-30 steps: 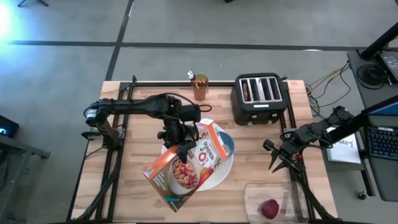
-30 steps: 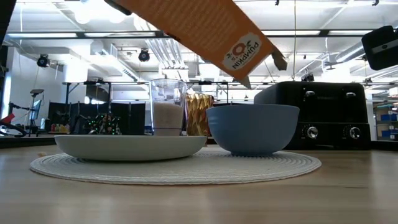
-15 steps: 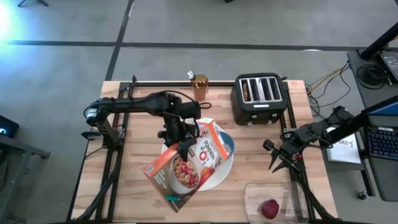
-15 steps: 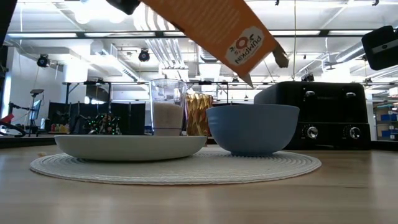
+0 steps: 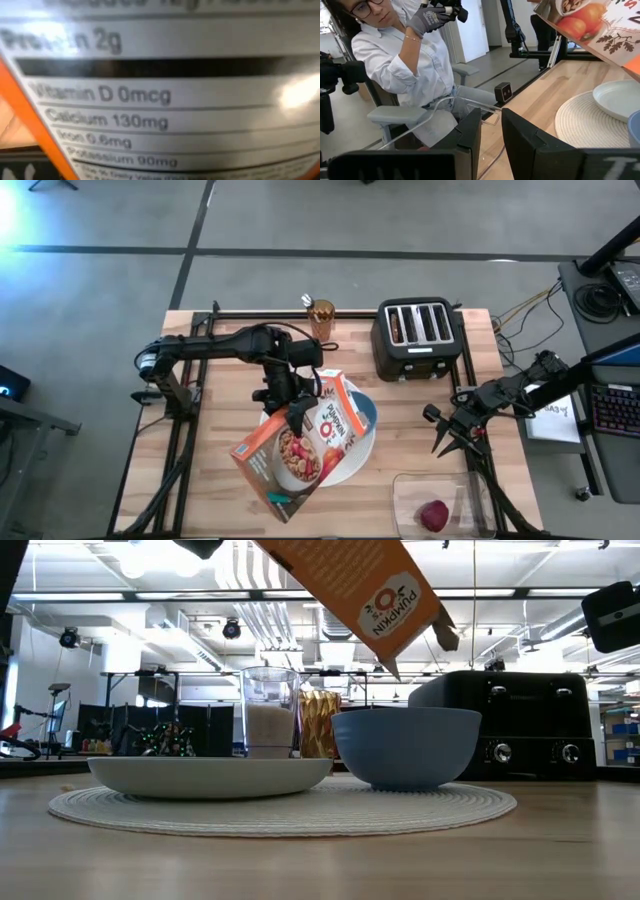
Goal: Arrange a breakfast setting
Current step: Pour the cereal into the bowl
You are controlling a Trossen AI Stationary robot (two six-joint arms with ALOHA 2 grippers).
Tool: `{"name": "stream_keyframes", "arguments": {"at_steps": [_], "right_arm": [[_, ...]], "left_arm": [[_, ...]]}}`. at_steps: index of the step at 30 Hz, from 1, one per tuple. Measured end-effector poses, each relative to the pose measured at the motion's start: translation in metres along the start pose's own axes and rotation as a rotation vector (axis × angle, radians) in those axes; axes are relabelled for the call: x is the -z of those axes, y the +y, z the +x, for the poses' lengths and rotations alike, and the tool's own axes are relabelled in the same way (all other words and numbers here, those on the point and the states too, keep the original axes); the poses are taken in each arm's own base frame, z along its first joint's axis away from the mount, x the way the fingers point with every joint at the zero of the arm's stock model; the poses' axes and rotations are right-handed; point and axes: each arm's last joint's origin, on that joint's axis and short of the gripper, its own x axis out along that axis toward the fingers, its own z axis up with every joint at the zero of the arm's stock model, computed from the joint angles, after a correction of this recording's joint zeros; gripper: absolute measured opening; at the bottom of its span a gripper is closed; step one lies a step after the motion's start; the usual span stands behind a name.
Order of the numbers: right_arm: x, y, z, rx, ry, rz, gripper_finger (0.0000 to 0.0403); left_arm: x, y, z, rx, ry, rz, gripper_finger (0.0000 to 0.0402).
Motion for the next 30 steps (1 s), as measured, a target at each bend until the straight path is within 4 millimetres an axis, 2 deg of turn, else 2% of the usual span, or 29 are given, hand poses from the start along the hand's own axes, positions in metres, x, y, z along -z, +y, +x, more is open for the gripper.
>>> {"name": "stream_keyframes", "arguments": {"at_steps": [11, 19, 30], "right_arm": [[0.000, 0.000, 0.000, 0.000, 0.000, 0.000, 0.0068], [0.000, 0.000, 0.000, 0.000, 0.000, 0.000, 0.0068], [0.000, 0.000, 0.000, 0.000, 0.000, 0.000, 0.0068]], "left_arm": [[-0.004, 0.002, -0.006, 0.033, 0.015, -0.065, 0.0233], [-0.018, 0.006, -0.003, 0.060, 0.061, -0.105, 0.0233], [-0.026, 0.008, -0.014, 0.072, 0.024, -0.125, 0.0233]]}}
